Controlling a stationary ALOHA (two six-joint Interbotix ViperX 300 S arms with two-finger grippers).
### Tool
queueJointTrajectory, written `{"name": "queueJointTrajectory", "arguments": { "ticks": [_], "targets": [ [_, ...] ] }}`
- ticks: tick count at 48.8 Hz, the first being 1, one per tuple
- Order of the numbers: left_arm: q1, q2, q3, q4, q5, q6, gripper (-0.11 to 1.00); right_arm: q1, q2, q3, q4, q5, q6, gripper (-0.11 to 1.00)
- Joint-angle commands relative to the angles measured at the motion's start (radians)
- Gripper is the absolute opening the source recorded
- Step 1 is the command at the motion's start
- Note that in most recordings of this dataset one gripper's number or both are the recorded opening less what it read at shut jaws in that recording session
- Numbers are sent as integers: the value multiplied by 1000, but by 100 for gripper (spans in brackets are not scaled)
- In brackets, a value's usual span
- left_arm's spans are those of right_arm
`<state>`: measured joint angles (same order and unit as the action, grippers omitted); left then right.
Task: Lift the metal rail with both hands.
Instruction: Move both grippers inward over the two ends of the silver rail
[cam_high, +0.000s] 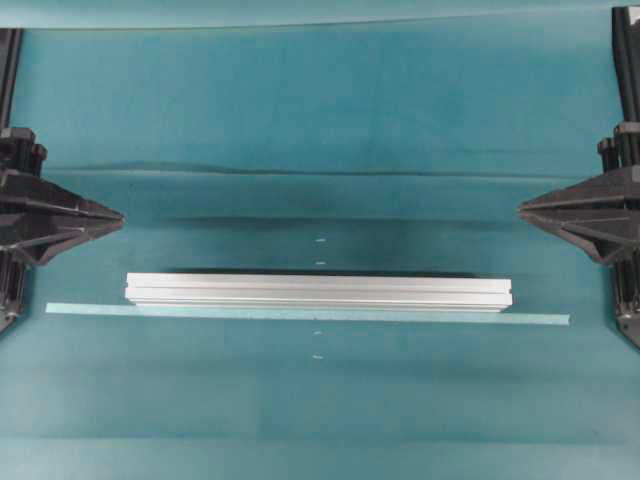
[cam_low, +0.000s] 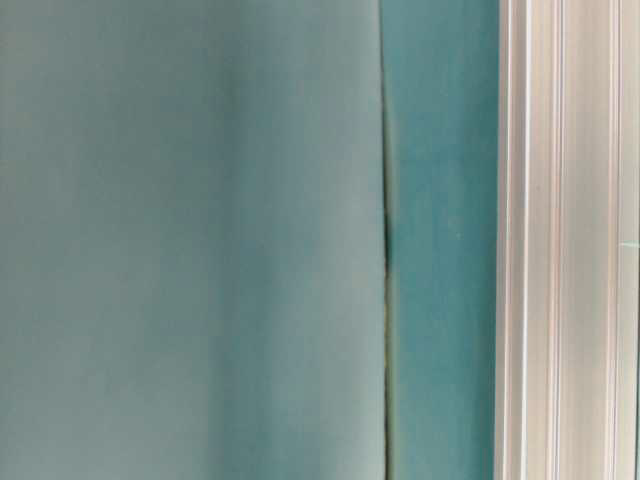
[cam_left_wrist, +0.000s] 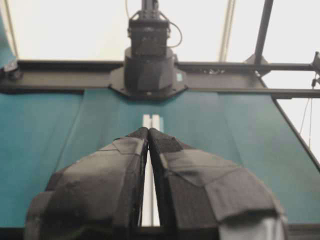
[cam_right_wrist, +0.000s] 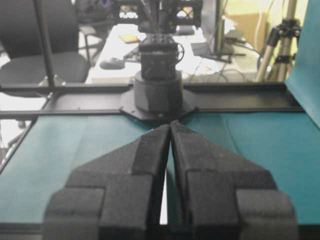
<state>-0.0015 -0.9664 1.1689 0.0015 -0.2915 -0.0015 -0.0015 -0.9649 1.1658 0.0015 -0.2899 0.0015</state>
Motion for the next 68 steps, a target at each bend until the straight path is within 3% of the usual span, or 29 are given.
{"name": "queueJointTrajectory", "arguments": {
  "ticks": [1, 4, 9, 16, 24, 43, 54, 68],
  "targets": [
    [12, 58, -54, 12, 34, -44, 14, -9, 17, -5, 14, 2, 9, 14],
    [25, 86, -87, 12, 78, -74, 14, -14, 21, -6, 57, 44, 18, 10],
    [26, 123, -152, 17, 161, -87, -1, -46, 28, -35, 112, 181, 46, 0],
    [26, 156, -219, 17, 293, -86, -5, -104, 57, -120, 112, 442, 81, -2],
    [26, 206, -295, 17, 485, -89, -5, -143, 158, -244, 107, 678, 78, -2],
    [29, 431, -482, 17, 862, -87, -5, -137, 545, -492, 97, 1042, 67, -2],
    [31, 551, -565, 26, 1002, -81, -5, -127, 652, -594, 97, 1175, -18, -2],
    [23, 603, -574, 26, 1052, -58, -5, -98, 732, -607, 97, 1227, -67, 0]
  ]
}}
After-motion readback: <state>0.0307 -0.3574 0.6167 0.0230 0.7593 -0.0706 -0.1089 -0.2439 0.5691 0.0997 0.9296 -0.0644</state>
